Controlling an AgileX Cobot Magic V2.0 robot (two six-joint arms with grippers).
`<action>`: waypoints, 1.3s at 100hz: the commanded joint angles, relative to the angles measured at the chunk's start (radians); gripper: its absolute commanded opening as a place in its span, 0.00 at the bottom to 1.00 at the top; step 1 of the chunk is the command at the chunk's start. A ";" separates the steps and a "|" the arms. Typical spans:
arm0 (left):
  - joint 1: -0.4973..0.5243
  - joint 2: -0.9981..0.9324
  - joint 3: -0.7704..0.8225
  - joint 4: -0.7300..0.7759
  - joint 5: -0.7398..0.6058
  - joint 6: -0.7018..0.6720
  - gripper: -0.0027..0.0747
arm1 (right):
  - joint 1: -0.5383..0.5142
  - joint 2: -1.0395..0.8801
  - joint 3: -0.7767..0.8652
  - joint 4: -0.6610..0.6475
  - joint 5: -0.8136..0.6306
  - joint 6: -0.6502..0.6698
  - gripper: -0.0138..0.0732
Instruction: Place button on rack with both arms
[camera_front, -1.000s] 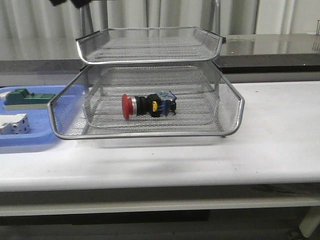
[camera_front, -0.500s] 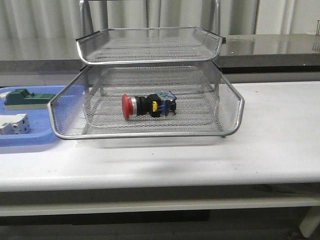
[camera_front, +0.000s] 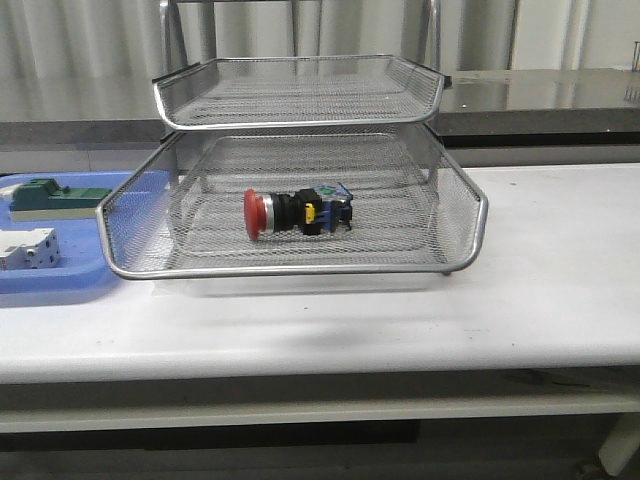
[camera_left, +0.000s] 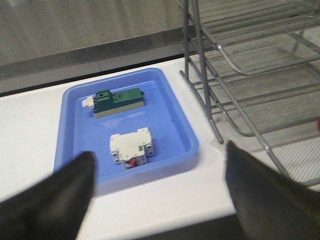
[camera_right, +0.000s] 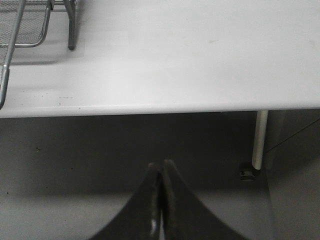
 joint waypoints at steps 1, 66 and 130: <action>0.023 -0.039 0.037 -0.018 -0.127 -0.021 0.69 | -0.005 -0.002 -0.035 -0.007 -0.054 -0.002 0.08; 0.049 -0.100 0.149 -0.063 -0.384 -0.026 0.37 | -0.005 -0.002 -0.035 -0.007 -0.054 -0.002 0.08; 0.049 -0.100 0.149 -0.063 -0.384 -0.026 0.04 | -0.005 -0.002 -0.035 -0.007 -0.054 -0.002 0.08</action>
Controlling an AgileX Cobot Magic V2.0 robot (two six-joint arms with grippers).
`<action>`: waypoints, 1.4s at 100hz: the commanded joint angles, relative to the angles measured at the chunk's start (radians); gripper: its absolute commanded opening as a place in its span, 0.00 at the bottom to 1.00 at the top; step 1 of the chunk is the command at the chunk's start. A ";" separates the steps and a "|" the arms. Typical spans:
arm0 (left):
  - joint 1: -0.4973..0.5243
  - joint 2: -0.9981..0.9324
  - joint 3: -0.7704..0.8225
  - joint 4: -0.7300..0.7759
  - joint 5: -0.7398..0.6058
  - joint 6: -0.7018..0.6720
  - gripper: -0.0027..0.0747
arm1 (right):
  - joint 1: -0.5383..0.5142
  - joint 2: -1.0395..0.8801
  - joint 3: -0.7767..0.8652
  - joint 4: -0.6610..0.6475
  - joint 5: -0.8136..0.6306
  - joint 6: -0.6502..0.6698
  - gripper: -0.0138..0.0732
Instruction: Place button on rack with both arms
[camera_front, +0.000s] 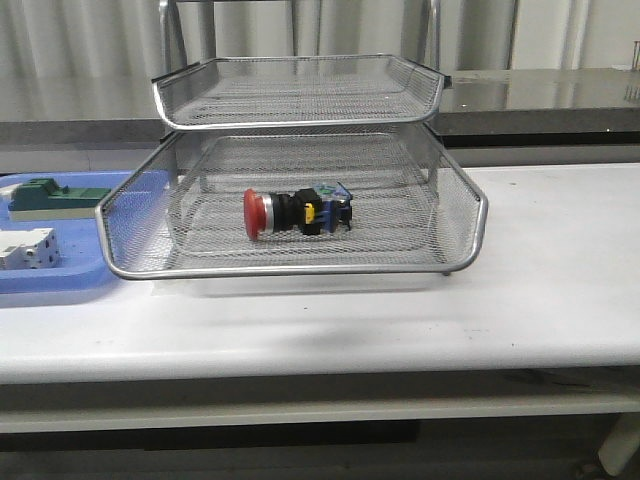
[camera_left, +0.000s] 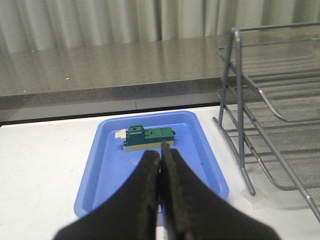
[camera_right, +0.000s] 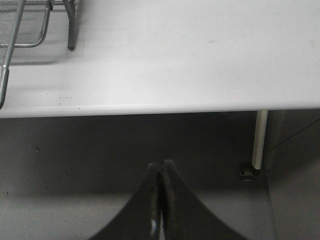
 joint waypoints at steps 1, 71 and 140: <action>0.003 0.006 -0.030 -0.010 -0.083 -0.011 0.04 | -0.005 -0.002 -0.035 -0.007 -0.054 -0.002 0.08; 0.003 0.006 -0.030 -0.010 -0.083 -0.011 0.04 | 0.018 0.123 -0.035 0.302 -0.087 -0.125 0.08; 0.003 0.006 -0.030 -0.010 -0.083 -0.011 0.04 | 0.503 0.636 -0.060 0.345 -0.327 -0.152 0.08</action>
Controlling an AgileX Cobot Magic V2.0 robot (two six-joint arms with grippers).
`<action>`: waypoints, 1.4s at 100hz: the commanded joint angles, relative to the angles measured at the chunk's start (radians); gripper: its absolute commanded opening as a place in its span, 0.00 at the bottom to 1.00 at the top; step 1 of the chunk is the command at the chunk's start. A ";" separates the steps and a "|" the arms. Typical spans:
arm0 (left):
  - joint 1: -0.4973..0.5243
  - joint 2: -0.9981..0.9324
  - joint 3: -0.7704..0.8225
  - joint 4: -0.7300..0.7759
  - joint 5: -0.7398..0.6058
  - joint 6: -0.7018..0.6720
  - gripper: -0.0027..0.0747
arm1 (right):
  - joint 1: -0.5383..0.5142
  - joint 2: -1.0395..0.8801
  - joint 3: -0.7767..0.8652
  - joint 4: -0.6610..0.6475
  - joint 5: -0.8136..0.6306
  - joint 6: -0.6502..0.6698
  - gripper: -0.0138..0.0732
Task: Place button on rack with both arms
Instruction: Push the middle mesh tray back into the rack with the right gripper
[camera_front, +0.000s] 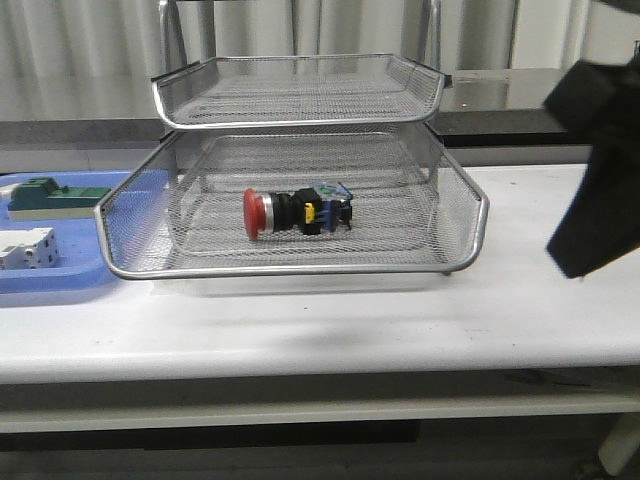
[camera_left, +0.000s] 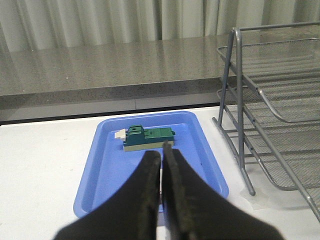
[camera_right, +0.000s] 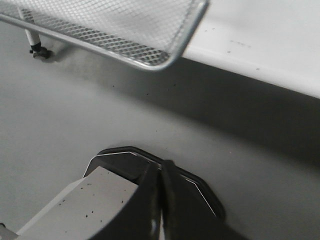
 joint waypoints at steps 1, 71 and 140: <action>0.003 0.006 -0.030 -0.010 -0.083 -0.009 0.04 | 0.056 0.046 -0.049 0.023 -0.065 -0.014 0.08; 0.003 0.006 -0.030 -0.010 -0.083 -0.009 0.04 | 0.289 0.474 -0.342 -0.108 -0.114 -0.014 0.08; 0.003 0.006 -0.030 -0.010 -0.083 -0.009 0.04 | 0.193 0.592 -0.558 -0.291 -0.157 -0.013 0.08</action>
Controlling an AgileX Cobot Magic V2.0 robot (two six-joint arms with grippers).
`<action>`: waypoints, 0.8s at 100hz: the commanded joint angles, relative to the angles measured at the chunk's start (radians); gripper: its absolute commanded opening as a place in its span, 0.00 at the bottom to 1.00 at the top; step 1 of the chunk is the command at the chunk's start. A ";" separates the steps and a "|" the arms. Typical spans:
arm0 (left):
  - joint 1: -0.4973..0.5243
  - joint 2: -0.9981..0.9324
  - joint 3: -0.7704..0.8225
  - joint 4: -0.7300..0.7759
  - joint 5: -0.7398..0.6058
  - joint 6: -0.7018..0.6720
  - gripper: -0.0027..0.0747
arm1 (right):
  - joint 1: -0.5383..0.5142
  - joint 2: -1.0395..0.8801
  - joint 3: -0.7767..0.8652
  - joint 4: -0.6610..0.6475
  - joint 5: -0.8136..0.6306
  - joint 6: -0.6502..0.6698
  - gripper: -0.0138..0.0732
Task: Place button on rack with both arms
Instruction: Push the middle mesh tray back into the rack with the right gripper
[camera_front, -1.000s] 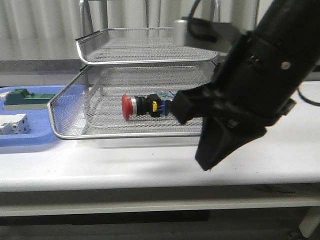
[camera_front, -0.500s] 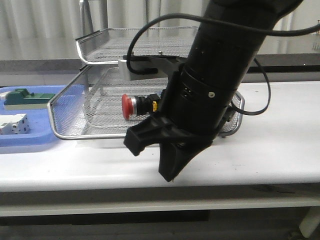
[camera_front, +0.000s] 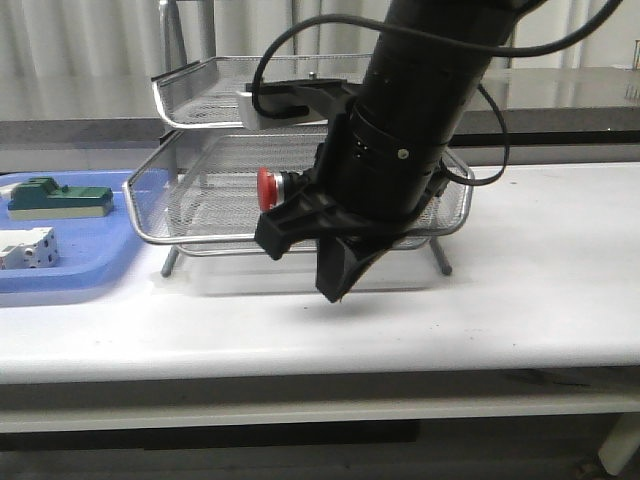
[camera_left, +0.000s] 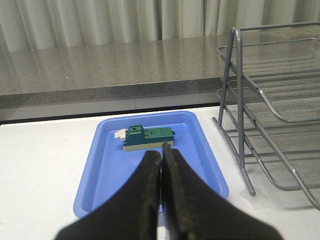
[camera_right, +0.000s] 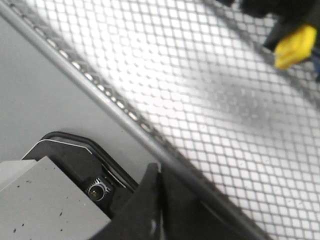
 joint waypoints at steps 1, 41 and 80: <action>0.003 0.006 -0.030 -0.010 -0.082 -0.007 0.04 | -0.037 -0.016 -0.077 -0.049 -0.072 -0.011 0.08; 0.003 0.006 -0.030 -0.010 -0.082 -0.007 0.04 | -0.131 0.098 -0.287 -0.095 -0.054 -0.011 0.08; 0.003 0.006 -0.030 -0.010 -0.082 -0.007 0.04 | -0.129 0.077 -0.295 -0.046 0.058 -0.011 0.08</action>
